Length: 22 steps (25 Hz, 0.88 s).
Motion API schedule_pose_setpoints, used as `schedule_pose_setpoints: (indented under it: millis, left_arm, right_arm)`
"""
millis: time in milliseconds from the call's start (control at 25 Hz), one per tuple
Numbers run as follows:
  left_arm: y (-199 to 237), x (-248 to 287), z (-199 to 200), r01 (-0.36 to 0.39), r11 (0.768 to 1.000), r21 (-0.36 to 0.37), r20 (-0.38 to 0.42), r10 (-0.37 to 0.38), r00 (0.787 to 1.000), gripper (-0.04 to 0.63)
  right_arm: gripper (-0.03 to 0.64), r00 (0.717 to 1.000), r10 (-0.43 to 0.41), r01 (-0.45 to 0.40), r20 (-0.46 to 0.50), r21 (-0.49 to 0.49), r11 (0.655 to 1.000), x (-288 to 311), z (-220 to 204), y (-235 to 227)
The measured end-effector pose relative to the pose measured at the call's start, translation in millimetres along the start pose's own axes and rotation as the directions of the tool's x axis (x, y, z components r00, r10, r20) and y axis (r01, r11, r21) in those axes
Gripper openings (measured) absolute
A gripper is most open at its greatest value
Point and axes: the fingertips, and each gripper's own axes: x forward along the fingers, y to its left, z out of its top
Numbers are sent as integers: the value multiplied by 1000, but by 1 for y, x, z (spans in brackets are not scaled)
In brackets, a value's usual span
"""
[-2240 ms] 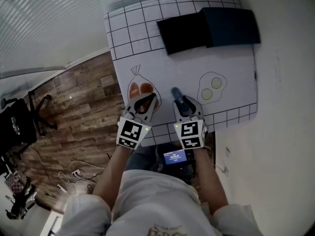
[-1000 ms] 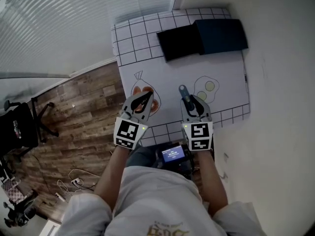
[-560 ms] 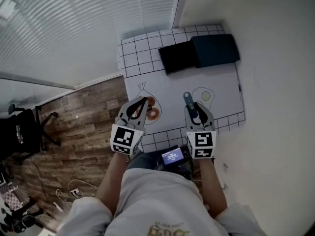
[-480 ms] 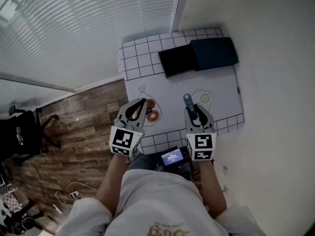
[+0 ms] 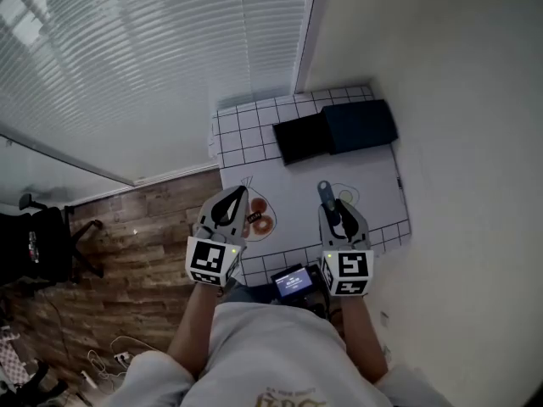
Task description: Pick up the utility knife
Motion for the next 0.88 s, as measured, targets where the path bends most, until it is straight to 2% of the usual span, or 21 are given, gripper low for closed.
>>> schedule_pose_setpoints:
  millis: [440, 880]
  left_arm:
    - [-7, -7, 41, -13, 1000, 14, 91, 11, 996, 8]
    - [-9, -9, 53, -12, 1000, 25, 111, 9, 994, 8]
  right_arm:
    - [137, 994, -1, 0, 112, 6, 1000, -21, 39, 6]
    - [137, 989, 0, -1, 146, 9, 1000, -26, 52, 4]
